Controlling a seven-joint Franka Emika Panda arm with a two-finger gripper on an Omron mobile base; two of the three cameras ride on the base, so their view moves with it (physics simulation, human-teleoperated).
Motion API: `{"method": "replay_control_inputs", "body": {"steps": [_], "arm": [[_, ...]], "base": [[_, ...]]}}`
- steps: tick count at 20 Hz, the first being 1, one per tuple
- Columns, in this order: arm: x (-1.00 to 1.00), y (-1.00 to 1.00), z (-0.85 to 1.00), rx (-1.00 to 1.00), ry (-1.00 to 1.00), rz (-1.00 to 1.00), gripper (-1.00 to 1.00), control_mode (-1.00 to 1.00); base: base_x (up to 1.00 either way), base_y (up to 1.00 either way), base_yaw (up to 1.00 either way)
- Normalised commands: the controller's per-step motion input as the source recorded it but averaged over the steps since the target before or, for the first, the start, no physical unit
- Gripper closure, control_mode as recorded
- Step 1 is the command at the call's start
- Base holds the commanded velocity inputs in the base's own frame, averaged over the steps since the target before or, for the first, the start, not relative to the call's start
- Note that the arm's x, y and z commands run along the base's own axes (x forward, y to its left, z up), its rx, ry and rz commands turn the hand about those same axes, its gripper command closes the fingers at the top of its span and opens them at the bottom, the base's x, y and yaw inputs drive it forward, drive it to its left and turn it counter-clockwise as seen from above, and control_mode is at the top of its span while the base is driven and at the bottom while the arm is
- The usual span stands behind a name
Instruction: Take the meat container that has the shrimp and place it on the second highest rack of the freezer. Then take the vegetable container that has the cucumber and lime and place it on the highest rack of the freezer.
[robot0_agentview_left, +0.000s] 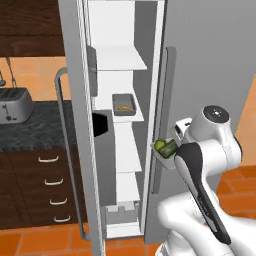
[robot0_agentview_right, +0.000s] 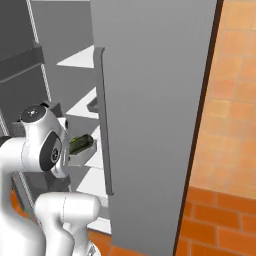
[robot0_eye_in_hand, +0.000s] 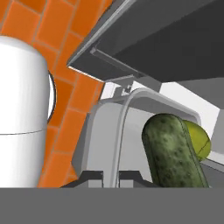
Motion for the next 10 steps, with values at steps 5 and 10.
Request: {"method": "replay_control_inputs", "body": {"steps": [5,10], "arm": [[0.0,0.0,0.0,0.0,0.0,0.0,1.0,1.0],[0.0,0.0,0.0,0.0,0.0,0.0,1.0,1.0]], "base": [[0.5,0.43,-0.2],[0.09,0.38,-0.11]]}}
